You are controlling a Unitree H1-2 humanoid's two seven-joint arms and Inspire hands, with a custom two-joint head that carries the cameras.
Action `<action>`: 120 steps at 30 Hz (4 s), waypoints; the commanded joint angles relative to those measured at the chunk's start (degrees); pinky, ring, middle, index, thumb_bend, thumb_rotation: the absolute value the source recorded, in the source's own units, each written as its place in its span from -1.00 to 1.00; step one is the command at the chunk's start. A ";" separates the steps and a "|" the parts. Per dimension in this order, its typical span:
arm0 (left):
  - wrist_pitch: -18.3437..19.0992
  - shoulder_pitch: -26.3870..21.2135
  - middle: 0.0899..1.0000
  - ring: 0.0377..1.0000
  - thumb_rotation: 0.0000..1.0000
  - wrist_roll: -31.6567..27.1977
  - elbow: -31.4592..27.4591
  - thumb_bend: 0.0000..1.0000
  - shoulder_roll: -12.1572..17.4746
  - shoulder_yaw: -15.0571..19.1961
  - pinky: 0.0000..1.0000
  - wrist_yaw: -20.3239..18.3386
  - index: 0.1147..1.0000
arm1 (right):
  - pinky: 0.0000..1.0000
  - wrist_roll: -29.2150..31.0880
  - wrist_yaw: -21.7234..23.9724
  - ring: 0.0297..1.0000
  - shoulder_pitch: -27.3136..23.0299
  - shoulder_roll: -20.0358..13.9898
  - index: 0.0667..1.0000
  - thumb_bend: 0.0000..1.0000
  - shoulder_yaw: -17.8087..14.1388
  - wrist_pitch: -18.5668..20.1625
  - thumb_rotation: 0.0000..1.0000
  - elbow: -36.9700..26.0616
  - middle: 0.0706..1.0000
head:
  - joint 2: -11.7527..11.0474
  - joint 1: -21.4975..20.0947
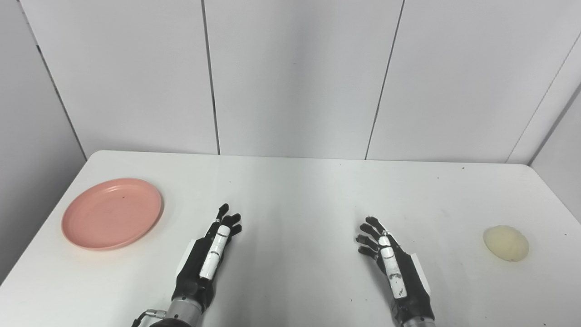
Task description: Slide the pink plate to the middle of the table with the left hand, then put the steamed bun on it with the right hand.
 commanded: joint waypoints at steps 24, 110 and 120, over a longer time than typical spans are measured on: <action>-9.45 -2.27 0.90 0.87 0.87 3.39 11.82 -0.18 -3.55 -3.12 1.00 0.75 0.97 | 0.64 5.90 3.65 0.63 -0.54 -3.68 0.75 0.21 -2.56 -8.29 1.00 9.77 0.74 | -10.81 12.94; -43.27 -28.71 0.51 0.58 0.67 -0.31 42.43 0.64 15.70 29.00 0.69 25.26 0.50 | 0.68 9.16 7.16 0.65 0.26 -5.81 0.74 0.35 -5.21 -7.08 1.00 10.19 0.80 | -10.29 20.91; -44.36 -28.95 0.55 0.64 0.69 -1.38 49.37 0.52 16.26 31.33 0.79 30.21 0.62 | 0.61 8.69 6.96 0.60 0.05 -5.85 0.70 0.28 -4.92 -7.44 1.00 10.44 0.76 | -10.16 20.56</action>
